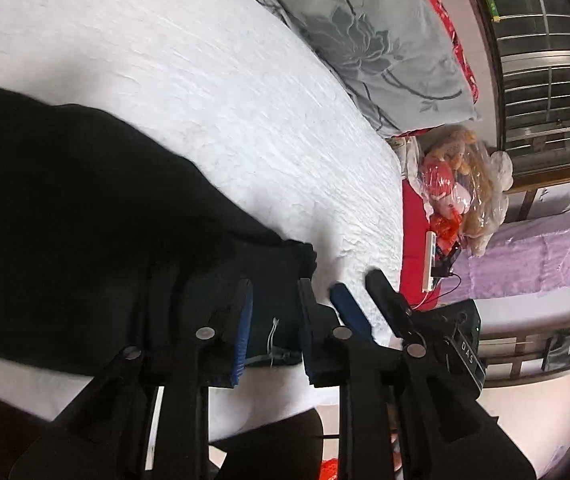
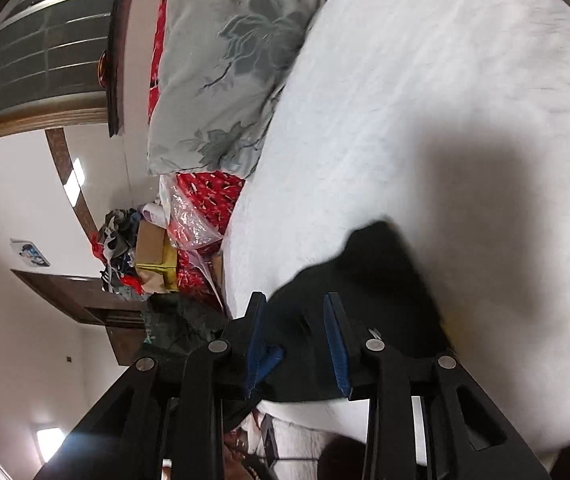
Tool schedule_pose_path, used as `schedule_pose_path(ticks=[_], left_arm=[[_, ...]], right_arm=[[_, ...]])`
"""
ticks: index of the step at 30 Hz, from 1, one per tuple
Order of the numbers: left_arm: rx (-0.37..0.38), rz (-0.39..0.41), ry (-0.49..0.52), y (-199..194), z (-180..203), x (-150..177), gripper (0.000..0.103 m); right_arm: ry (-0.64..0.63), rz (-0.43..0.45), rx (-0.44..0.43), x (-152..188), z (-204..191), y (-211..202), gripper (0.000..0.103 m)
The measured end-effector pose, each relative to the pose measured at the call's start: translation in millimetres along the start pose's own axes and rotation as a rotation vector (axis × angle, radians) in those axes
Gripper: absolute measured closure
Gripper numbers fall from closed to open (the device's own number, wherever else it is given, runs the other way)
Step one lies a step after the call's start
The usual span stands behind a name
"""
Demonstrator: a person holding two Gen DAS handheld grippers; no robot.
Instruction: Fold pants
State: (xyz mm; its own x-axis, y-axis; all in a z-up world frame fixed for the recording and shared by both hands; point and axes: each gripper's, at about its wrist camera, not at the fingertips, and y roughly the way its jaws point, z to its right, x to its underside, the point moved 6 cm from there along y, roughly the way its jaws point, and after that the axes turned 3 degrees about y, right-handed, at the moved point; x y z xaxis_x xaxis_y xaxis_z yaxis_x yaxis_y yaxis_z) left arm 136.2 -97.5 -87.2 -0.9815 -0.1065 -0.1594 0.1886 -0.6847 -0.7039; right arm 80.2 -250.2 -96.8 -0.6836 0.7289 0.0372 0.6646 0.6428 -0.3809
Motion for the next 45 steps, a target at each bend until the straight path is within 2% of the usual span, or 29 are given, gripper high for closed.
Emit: schedule_pose_path(ticks=[2, 4, 5, 7, 9, 11, 13, 14, 15, 17, 18, 20, 21, 23, 24, 25, 27, 30, 31, 35, 38, 42, 45], left_arm=[[-0.028, -0.019, -0.020, 14.9, -11.4, -3.2, 0.084], [-0.081, -0.040, -0.036, 25.8, -30.8, -4.0, 0.084], [-0.069, -0.046, -0.044, 32.3, -38.5, -3.9, 0.085], [-0.043, -0.047, -0.070, 32.5, -50.6, -3.7, 0.094], [0.000, -0.067, -0.110, 30.2, -56.1, -3.9, 0.095], [0.021, -0.087, -0.118, 22.7, -54.4, -2.7, 0.095], [0.006, -0.068, -0.086, 7.3, -49.7, 0.2, 0.093], [-0.003, -0.056, -0.055, -0.8, -45.7, 2.1, 0.089], [0.005, -0.048, -0.027, -7.1, -40.1, 5.9, 0.084], [0.028, -0.045, 0.017, -12.9, -28.8, 16.9, 0.064], [0.010, -0.047, 0.049, -13.5, -26.6, 23.1, 0.061], [-0.106, -0.050, 0.140, -6.3, -29.4, 35.4, 0.059], [-0.160, -0.060, 0.169, -0.8, -34.4, 39.7, 0.060], [-0.173, -0.045, 0.202, 5.9, -40.6, 43.7, 0.064], [-0.175, -0.038, 0.204, 5.5, -40.2, 43.4, 0.064], [-0.179, -0.039, 0.198, 5.1, -39.2, 43.1, 0.064], [-0.179, -0.044, 0.193, 4.1, -37.8, 42.7, 0.064], [-0.148, -0.049, 0.159, -5.6, -42.8, 41.0, 0.064], [-0.139, -0.048, 0.145, -9.7, -43.9, 40.4, 0.064], [-0.151, -0.032, 0.133, -32.5, -58.3, 36.9, 0.064], [-0.137, -0.020, 0.110, -55.2, -75.1, 35.3, 0.064], [-0.169, 0.034, 0.088, -89.2, -101.7, 26.2, 0.064], [-0.166, 0.115, 0.024, -124.2, -132.2, 15.6, 0.064]], right_arm=[[0.017, -0.006, 0.015, -5.7, 11.3, 13.0, 0.071], [0.031, 0.000, 0.074, -11.5, 30.9, 22.0, 0.072], [0.032, 0.008, 0.103, -14.3, 40.5, 24.1, 0.076], [0.015, -0.001, 0.116, -18.1, 52.1, 28.4, 0.096], [0.003, -0.010, 0.120, -18.5, 55.0, 28.2, 0.103], [-0.017, -0.019, 0.126, -17.4, 50.5, 24.6, 0.100], [-0.074, -0.027, 0.139, -14.2, 38.9, 15.7, 0.090], [-0.103, -0.039, 0.140, -10.6, 33.1, 11.2, 0.087], [-0.135, -0.063, 0.129, -4.9, 27.1, 7.4, 0.078], [-0.186, -0.103, 0.127, 7.5, 22.1, 1.2, 0.075], [-0.212, -0.123, 0.139, 14.7, 22.7, -0.5, 0.075], [-0.221, -0.127, 0.183, 22.4, 34.3, -4.7, 0.075], [-0.211, -0.124, 0.203, 23.6, 46.1, -8.1, 0.079], [-0.177, -0.106, 0.212, 21.6, 66.0, -14.1, 0.091], [-0.168, -0.104, 0.213, 21.1, 70.4, -14.8, 0.101], [-0.162, -0.100, 0.215, 20.5, 72.6, -14.7, 0.103], [-0.176, -0.096, 0.231, 21.3, 69.9, -13.3, 0.103], [-0.205, -0.090, 0.260, 25.1, 55.7, -13.8, 0.097], [-0.219, -0.087, 0.266, 27.0, 50.0, -15.2, 0.091], [-0.316, -0.064, 0.298, 40.0, 22.8, -23.2, 0.083], [-0.407, -0.058, 0.352, 53.8, 5.5, -16.4, 0.076], [-0.520, -0.105, 0.396, 84.8, -16.1, 13.0, 0.072], [-0.552, -0.156, 0.396, 107.1, -26.0, 37.1, 0.071]])
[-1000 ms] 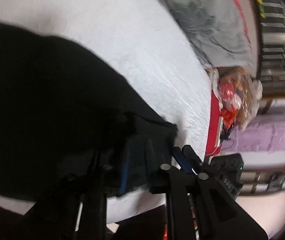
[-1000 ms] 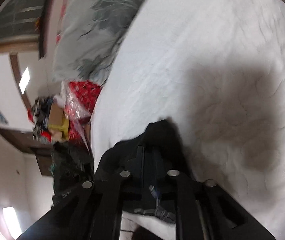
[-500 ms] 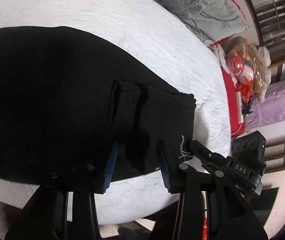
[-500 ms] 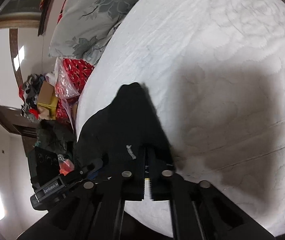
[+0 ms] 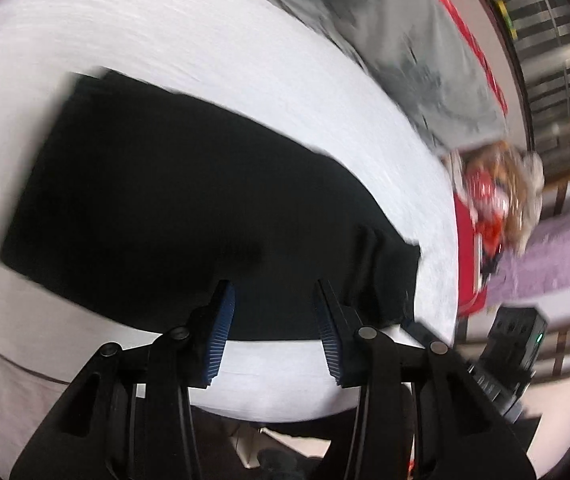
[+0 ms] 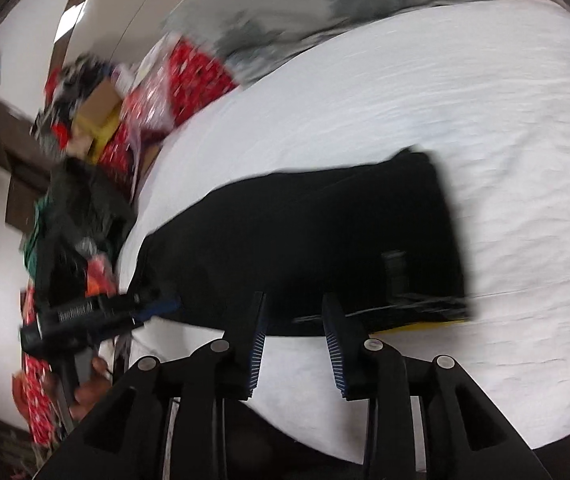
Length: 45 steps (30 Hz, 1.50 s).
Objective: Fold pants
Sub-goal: 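Grasp the folded pants edge with the right gripper while the left gripper grasps the other end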
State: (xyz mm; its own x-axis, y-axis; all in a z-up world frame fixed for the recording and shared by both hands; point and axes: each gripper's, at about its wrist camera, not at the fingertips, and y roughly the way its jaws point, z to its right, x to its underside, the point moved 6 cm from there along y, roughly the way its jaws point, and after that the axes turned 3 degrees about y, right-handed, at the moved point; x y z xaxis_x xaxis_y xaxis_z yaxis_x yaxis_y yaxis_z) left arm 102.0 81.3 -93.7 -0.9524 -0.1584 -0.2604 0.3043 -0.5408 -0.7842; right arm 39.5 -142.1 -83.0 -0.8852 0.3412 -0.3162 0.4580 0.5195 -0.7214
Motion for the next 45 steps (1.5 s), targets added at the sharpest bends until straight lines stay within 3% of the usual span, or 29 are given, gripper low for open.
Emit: schedule_pose_path(ticks=[4, 8, 10, 14, 16, 20, 24, 27, 29, 32, 34, 39, 41, 45], left_arm=[[-0.003, 0.056, -0.089, -21.8, -47.7, -10.5, 0.064], [0.009, 0.055, -0.149, -24.2, -79.1, -10.8, 0.064], [0.047, 0.046, -0.178, -25.0, -83.3, -7.1, 0.064], [0.126, 0.106, -0.200, -47.1, -78.3, 6.8, 0.062], [0.124, 0.126, -0.214, -51.8, -81.8, 13.2, 0.056], [0.088, 0.127, -0.265, -37.9, -97.1, 6.9, 0.055], [0.035, 0.077, -0.341, -12.4, -119.2, -5.1, 0.055], [0.137, 0.058, -0.396, -12.8, -126.5, -5.9, 0.055], [0.202, 0.067, -0.373, -26.8, -125.8, -7.9, 0.055], [0.231, 0.073, -0.322, -45.0, -124.1, -25.2, 0.054], [0.209, 0.036, -0.260, -46.0, -115.7, -44.3, 0.053], [0.140, -0.119, -0.094, -25.6, -95.2, -83.2, 0.053], [0.092, -0.225, -0.023, -14.2, -91.5, -88.7, 0.053], [-0.006, -0.325, 0.078, -4.5, -92.3, -94.4, 0.053]], right_arm=[[-0.039, -0.050, -0.013, 9.2, -29.8, 24.9, 0.071], [-0.080, -0.090, -0.033, 10.5, -62.3, 45.9, 0.071], [-0.097, -0.102, -0.042, 5.6, -77.6, 55.5, 0.071], [-0.142, -0.130, -0.079, -10.9, -120.8, 79.4, 0.071], [-0.168, -0.146, -0.088, -20.6, -141.9, 94.2, 0.068], [-0.185, -0.229, -0.140, -23.8, -181.2, 136.7, 0.066], [-0.179, -0.290, -0.088, -17.3, -189.3, 179.0, 0.066], [-0.173, -0.275, -0.038, -17.2, -183.7, 189.6, 0.068], [-0.194, -0.244, -0.045, -16.9, -185.5, 176.7, 0.067], [-0.339, -0.172, 0.004, -7.6, -192.3, 146.0, 0.058], [-0.431, -0.110, 0.056, 8.4, -197.3, 131.3, 0.033], [-0.638, 0.028, 0.195, 54.7, -209.5, 129.1, 0.033], [-0.675, 0.042, 0.231, 64.0, -214.1, 137.7, 0.033], [-0.756, 0.063, 0.294, 79.1, -222.1, 156.5, 0.034]])
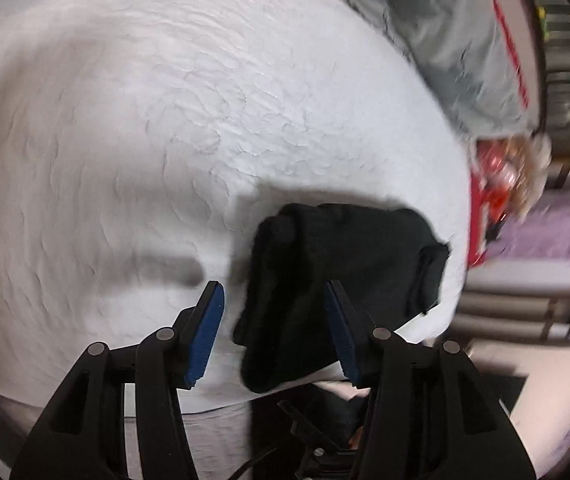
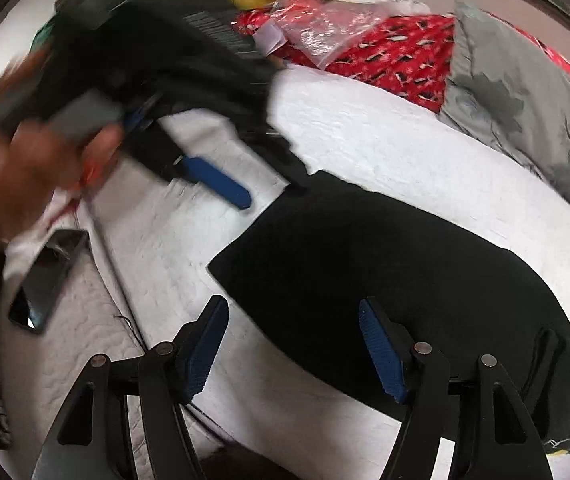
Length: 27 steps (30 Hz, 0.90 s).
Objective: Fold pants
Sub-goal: 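Grasp the folded pants edge with the right gripper while the left gripper grasps the other end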
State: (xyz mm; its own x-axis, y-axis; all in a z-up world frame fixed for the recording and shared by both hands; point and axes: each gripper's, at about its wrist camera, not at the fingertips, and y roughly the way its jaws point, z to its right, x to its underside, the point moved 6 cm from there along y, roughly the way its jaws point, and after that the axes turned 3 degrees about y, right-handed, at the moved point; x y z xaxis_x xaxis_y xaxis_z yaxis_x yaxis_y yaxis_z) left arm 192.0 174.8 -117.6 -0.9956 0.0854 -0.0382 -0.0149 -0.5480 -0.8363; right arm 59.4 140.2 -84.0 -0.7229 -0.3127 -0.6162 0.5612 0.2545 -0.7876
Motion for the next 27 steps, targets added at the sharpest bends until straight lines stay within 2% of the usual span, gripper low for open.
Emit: schedule_pose_path(ticks=[4, 9, 12, 14, 16, 18, 19, 20, 22, 24, 26, 27], left_arm=[[0.014, -0.041, 0.035, 4.4, 1.0, -10.7, 0.053], [0.026, -0.070, 0.075, 14.1, 10.2, -26.7, 0.053], [0.028, -0.091, 0.092, 23.1, 11.9, -32.3, 0.052], [0.033, -0.105, 0.098, 29.6, 15.3, -36.1, 0.047], [0.050, -0.106, 0.103, 30.0, 18.1, -37.6, 0.042], [0.052, -0.092, 0.106, 29.5, 20.8, -38.5, 0.042], [0.055, -0.080, 0.107, 29.1, 23.9, -38.6, 0.044], [0.047, -0.065, 0.105, 27.8, 24.8, -38.4, 0.051], [0.019, -0.031, 0.093, 25.2, 24.3, -39.2, 0.069], [0.074, 0.017, 0.039, 20.0, 23.2, -38.5, 0.073], [0.135, 0.058, -0.013, 12.5, 24.6, -35.9, 0.081], [0.170, 0.081, -0.037, 7.4, 26.7, -33.8, 0.081]], right_arm=[[-0.094, 0.016, 0.082, -1.5, -17.4, 15.7, 0.033], [-0.113, 0.023, 0.174, -5.7, -25.3, 35.3, 0.032], [-0.133, 0.028, 0.209, -6.7, -29.4, 44.3, 0.029], [-0.145, 0.031, 0.227, -7.8, -31.2, 49.2, 0.028], [-0.154, 0.040, 0.230, -10.7, -30.7, 51.8, 0.028], [-0.151, 0.044, 0.217, -14.5, -27.6, 53.2, 0.031], [-0.143, 0.043, 0.208, -15.7, -25.8, 52.6, 0.038], [-0.127, 0.041, 0.191, -18.6, -21.1, 52.5, 0.043], [-0.082, 0.037, 0.151, -23.0, -11.6, 48.3, 0.061], [-0.026, 0.032, 0.107, -28.3, 0.2, 41.1, 0.073], [0.034, 0.042, 0.063, -34.6, 13.2, 32.4, 0.076], [0.067, 0.048, 0.042, -36.8, 19.9, 26.6, 0.076]])
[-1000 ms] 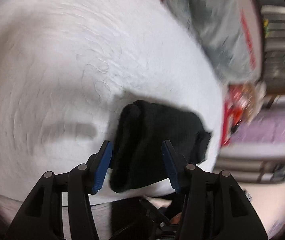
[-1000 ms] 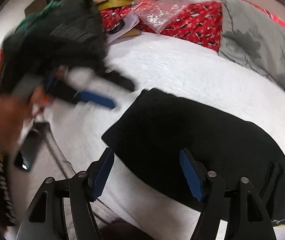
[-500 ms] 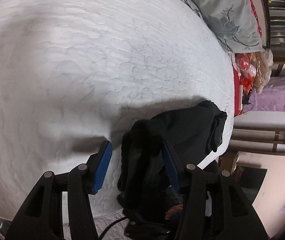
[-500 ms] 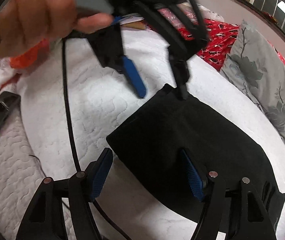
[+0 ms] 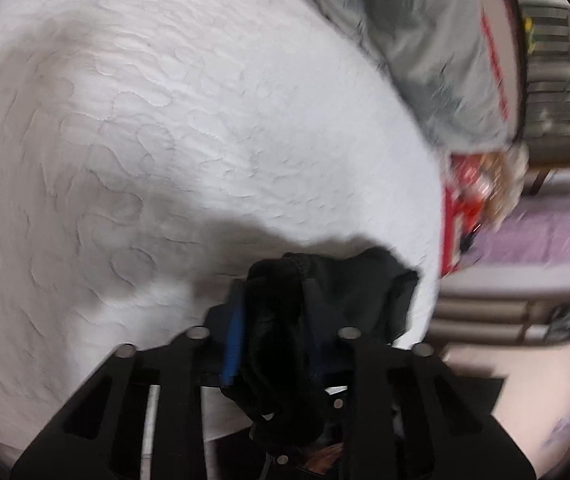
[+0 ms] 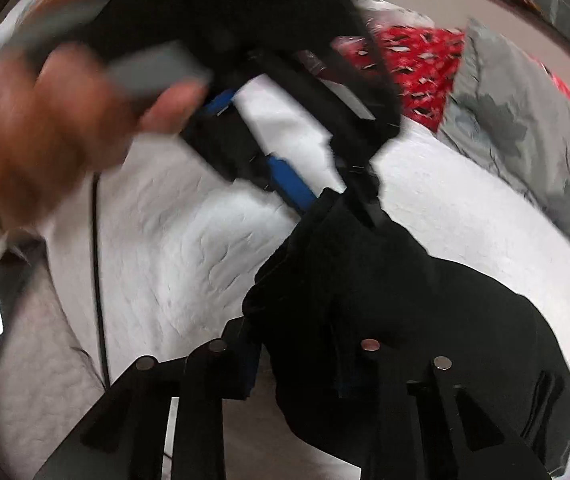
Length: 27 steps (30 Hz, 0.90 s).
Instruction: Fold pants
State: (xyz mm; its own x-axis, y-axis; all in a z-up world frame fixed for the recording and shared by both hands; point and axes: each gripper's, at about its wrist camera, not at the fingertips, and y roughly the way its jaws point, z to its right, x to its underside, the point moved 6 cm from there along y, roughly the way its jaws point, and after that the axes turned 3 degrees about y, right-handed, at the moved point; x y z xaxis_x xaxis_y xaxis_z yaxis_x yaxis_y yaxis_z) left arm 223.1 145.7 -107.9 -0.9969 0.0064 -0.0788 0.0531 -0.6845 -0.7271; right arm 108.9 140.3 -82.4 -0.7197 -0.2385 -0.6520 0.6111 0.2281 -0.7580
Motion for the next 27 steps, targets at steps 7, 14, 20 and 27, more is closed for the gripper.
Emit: schedule_pose_path(ticks=[7, 14, 20, 27], left_arm=[[0.115, 0.077, -0.104, -13.0, 28.3, 15.4, 0.084], [0.118, 0.076, -0.096, 2.2, 82.3, 25.3, 0.084], [0.077, 0.014, -0.023, 61.5, 146.0, 27.0, 0.084], [-0.030, -0.147, 0.027, 175.8, 202.3, 42.8, 0.084]], right_arm=[[0.166, 0.041, -0.108, -9.9, 40.3, -38.8, 0.078], [0.270, 0.084, -0.159, -1.3, 80.1, -74.2, 0.078], [0.433, 0.112, -0.179, 28.2, 142.6, -104.1, 0.078], [0.698, 0.073, -0.174, 93.2, 242.9, -108.3, 0.078]])
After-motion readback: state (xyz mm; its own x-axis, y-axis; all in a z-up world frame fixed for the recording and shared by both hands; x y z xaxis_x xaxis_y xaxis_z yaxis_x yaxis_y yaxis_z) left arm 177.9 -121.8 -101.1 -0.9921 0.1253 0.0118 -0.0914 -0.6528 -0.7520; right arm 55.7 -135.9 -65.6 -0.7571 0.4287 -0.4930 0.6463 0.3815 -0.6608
